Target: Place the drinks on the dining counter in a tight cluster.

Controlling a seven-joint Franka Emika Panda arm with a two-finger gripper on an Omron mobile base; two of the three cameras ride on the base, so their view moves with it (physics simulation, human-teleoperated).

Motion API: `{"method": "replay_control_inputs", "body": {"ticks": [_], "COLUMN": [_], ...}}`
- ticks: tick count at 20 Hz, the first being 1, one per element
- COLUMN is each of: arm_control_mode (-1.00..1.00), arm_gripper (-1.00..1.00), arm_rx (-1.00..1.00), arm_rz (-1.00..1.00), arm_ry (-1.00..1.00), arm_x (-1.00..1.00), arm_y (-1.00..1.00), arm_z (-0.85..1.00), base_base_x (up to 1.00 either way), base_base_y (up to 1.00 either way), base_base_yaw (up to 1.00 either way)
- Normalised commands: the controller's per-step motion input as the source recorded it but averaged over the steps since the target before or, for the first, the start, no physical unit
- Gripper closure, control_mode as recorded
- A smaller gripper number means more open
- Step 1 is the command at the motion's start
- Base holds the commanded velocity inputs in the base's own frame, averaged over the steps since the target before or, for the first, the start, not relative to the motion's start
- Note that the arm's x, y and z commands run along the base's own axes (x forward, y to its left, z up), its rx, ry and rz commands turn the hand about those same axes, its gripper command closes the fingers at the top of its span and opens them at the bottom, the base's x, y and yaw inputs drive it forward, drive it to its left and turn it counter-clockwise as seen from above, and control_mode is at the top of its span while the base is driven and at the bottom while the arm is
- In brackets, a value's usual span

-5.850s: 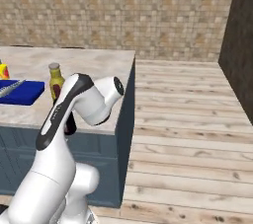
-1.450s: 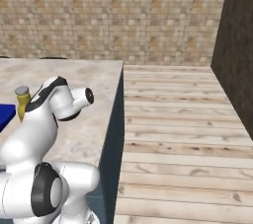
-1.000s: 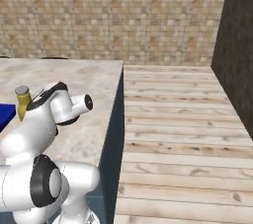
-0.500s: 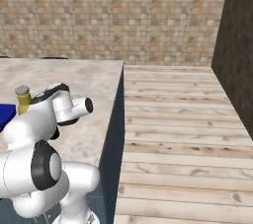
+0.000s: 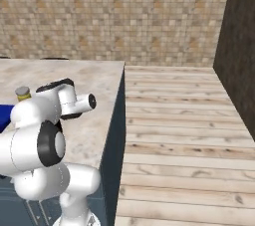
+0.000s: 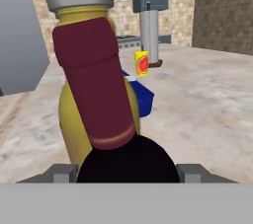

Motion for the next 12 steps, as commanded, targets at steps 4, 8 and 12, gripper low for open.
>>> {"method": "replay_control_inputs", "body": {"ticks": [4, 8, 12], "arm_control_mode": [-1.00, -1.00, -1.00], "arm_gripper": [1.00, 1.00, 1.00], "arm_rx": [0.00, 0.00, 0.00], "arm_rz": [0.00, 0.00, 0.00], "arm_ry": [0.00, 0.00, -0.01], "arm_x": [0.00, 0.00, 0.00], "arm_y": [0.11, 0.19, 0.18], "arm_z": [-0.04, -0.11, -0.01], "base_base_x": [0.00, 0.00, 0.00], "base_base_y": [0.00, 0.00, 0.00], "base_base_yaw": [0.00, 0.00, 0.00]}}
